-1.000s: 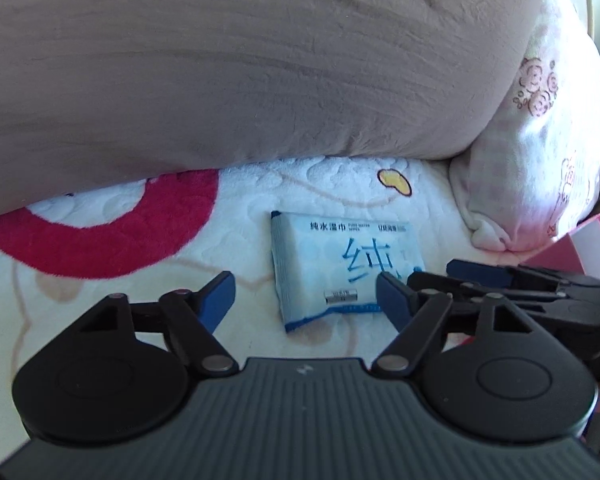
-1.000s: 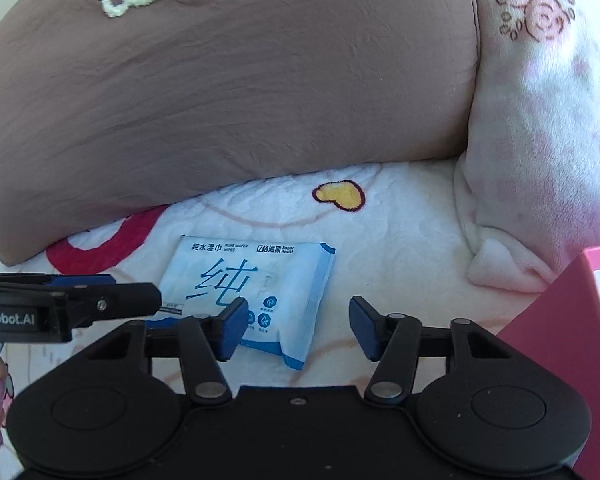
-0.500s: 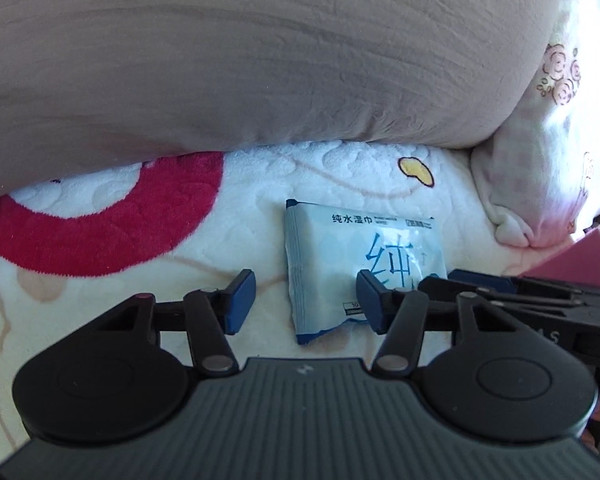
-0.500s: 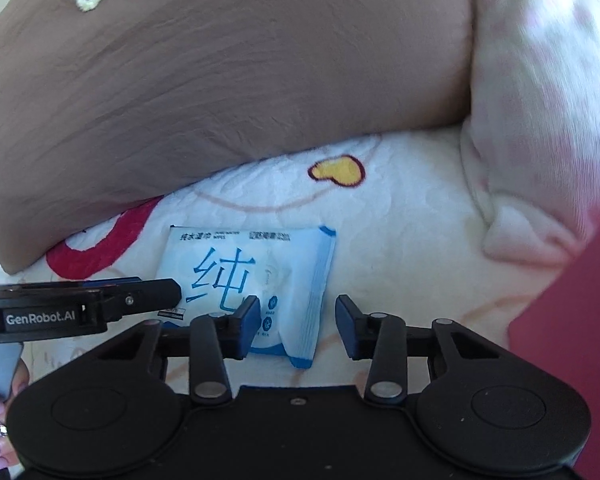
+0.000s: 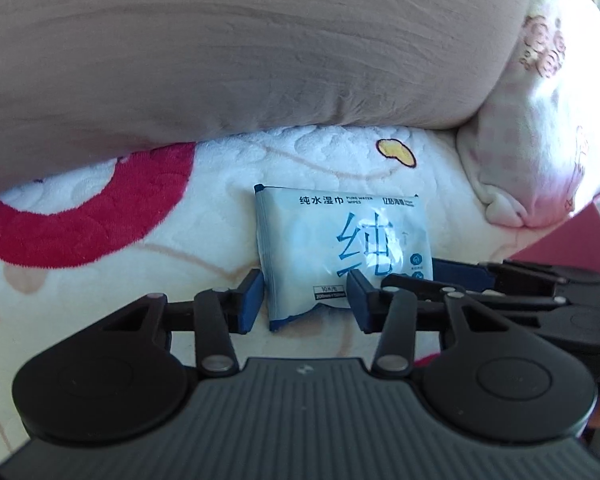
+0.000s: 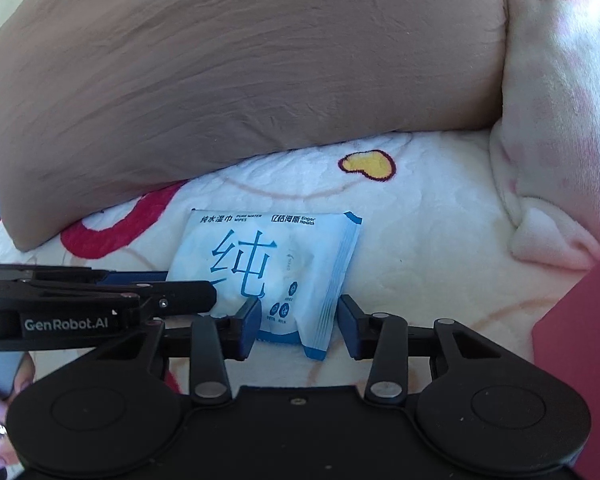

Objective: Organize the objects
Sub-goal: 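Lower the open left tool around the blue-white wet-wipes packet, then close the left tool fingers on the wet-wipes packet, then lift the wet-wipes packet with the left tool toward the pink box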

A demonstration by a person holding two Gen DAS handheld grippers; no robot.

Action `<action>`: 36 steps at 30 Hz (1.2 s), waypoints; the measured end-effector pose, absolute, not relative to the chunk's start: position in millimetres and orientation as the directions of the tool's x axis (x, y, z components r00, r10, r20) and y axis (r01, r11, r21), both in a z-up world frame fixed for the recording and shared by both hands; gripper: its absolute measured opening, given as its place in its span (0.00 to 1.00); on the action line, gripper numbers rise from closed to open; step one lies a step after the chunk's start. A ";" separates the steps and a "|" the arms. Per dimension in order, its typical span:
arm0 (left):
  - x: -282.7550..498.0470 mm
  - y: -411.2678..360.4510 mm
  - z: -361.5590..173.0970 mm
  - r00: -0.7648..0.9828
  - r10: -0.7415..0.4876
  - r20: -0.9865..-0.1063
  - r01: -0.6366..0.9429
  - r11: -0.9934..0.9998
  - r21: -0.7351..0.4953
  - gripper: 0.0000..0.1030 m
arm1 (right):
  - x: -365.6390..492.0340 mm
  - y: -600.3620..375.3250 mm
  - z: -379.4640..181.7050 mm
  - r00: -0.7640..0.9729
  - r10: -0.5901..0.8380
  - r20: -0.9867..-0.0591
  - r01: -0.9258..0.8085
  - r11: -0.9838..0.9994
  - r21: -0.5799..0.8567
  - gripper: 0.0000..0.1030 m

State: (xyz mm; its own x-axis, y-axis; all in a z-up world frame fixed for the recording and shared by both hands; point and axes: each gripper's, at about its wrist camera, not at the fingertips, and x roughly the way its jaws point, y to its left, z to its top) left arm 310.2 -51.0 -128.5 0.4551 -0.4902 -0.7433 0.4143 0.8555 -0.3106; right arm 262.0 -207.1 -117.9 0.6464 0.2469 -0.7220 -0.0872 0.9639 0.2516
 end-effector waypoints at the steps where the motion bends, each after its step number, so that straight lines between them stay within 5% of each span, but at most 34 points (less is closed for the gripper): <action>1: 313.4 -49.3 -129.6 0.447 -0.492 -0.747 0.393 0.858 -0.330 0.44 | 262.6 -206.4 -117.1 0.646 0.244 -0.723 -0.087 0.965 0.248 0.46; 36: 258.6 -49.9 -123.0 0.357 -0.487 -0.797 0.375 0.856 -0.356 0.41 | 209.5 -182.2 -104.6 0.647 0.228 -0.727 -0.183 0.973 0.142 0.46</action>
State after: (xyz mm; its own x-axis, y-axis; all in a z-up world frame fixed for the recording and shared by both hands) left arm 258.6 -49.9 -123.0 0.3565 -0.4873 -0.7972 0.3750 0.8561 -0.3556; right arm 209.5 -182.2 -104.6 0.6472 0.2281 -0.7274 -0.1835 0.9727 0.1418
